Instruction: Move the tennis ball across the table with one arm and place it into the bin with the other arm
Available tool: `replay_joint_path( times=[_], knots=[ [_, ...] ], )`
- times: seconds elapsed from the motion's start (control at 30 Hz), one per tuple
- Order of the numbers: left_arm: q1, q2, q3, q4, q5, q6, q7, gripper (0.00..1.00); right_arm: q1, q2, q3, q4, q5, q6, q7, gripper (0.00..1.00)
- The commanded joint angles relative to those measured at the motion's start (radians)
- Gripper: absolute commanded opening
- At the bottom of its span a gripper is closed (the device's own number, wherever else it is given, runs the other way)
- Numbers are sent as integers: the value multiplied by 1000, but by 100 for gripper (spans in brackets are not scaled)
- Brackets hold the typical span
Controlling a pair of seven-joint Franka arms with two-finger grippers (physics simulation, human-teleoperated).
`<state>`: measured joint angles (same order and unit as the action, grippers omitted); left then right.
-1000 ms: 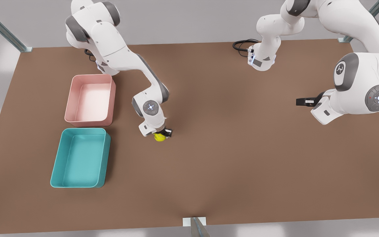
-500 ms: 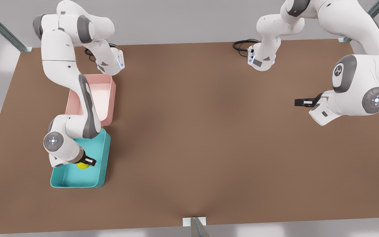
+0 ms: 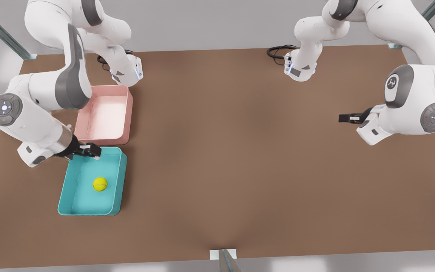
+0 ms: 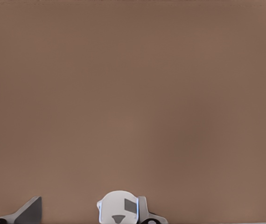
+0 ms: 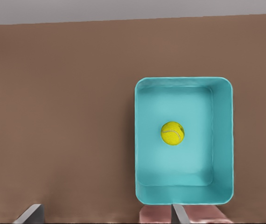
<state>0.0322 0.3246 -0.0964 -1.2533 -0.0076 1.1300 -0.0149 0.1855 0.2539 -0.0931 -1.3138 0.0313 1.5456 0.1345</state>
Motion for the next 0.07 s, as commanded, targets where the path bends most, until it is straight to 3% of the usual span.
replay_joint_path(
  times=[0.0,0.03],
  knots=[
    [0,-1,0,2,-3,27,0,100,-26,-67,30,-51,-21,-228,-4,100],
    [0,-1,0,2,-3,31,-2,100,-27,-70,32,-59,-21,-226,-4,100]
  ],
)
